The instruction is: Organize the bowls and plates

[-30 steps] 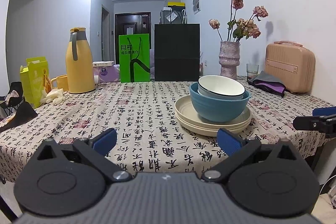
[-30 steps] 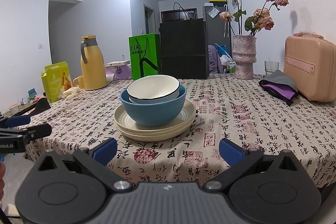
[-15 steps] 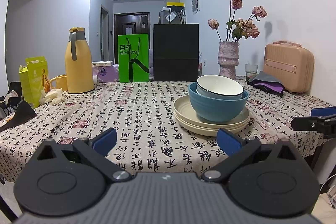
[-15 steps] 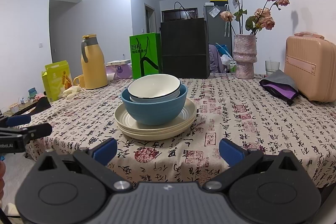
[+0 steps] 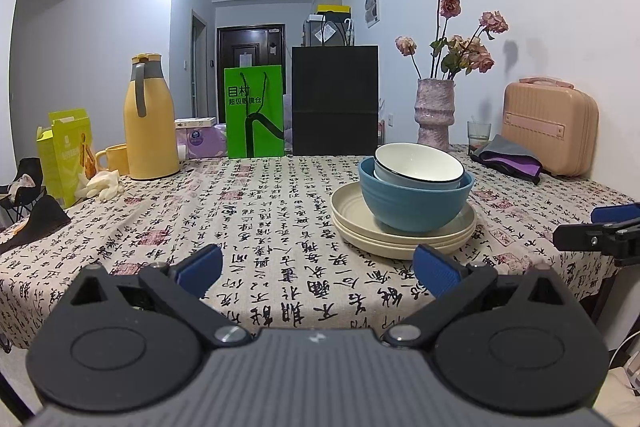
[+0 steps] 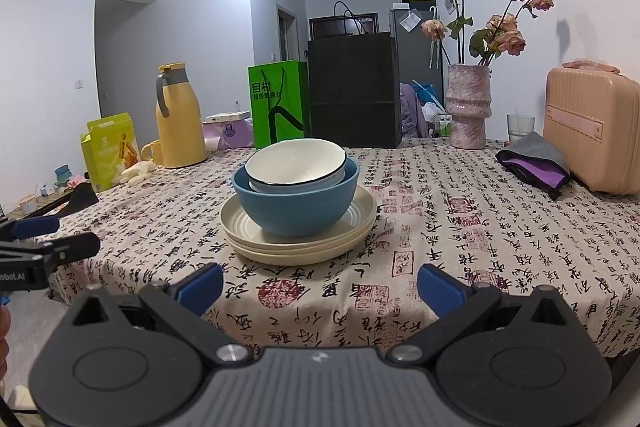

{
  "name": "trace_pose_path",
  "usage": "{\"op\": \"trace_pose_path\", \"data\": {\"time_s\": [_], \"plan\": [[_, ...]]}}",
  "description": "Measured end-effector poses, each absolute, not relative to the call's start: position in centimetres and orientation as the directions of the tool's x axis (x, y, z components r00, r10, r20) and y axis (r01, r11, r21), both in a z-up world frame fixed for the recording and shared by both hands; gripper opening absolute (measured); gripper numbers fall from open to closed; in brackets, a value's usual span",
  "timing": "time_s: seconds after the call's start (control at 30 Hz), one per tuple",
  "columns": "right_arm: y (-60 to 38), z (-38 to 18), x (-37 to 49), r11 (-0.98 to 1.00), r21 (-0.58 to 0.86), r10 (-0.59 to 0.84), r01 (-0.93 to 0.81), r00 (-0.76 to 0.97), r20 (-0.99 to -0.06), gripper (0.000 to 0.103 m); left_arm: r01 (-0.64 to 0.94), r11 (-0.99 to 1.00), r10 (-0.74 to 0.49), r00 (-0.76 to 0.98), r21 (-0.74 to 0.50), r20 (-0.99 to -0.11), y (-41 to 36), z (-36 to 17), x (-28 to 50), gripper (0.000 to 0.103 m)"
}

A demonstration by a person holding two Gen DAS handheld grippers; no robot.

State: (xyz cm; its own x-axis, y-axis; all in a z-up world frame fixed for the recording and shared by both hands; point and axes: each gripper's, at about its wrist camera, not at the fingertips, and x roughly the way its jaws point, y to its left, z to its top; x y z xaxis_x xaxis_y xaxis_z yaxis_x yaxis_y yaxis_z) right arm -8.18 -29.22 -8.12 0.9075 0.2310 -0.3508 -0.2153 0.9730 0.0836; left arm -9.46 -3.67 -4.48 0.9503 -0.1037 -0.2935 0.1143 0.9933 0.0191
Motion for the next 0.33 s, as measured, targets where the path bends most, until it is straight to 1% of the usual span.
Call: {"op": "trace_pose_path", "data": {"time_s": [0.33], "plan": [[-29.21, -8.19, -8.10, 0.972, 0.082, 0.235, -0.220, 0.906, -0.353, 0.103, 0.123, 0.992, -0.114, 0.948, 0.011, -0.296, -3.49, -4.50, -9.51, 0.103]]}}
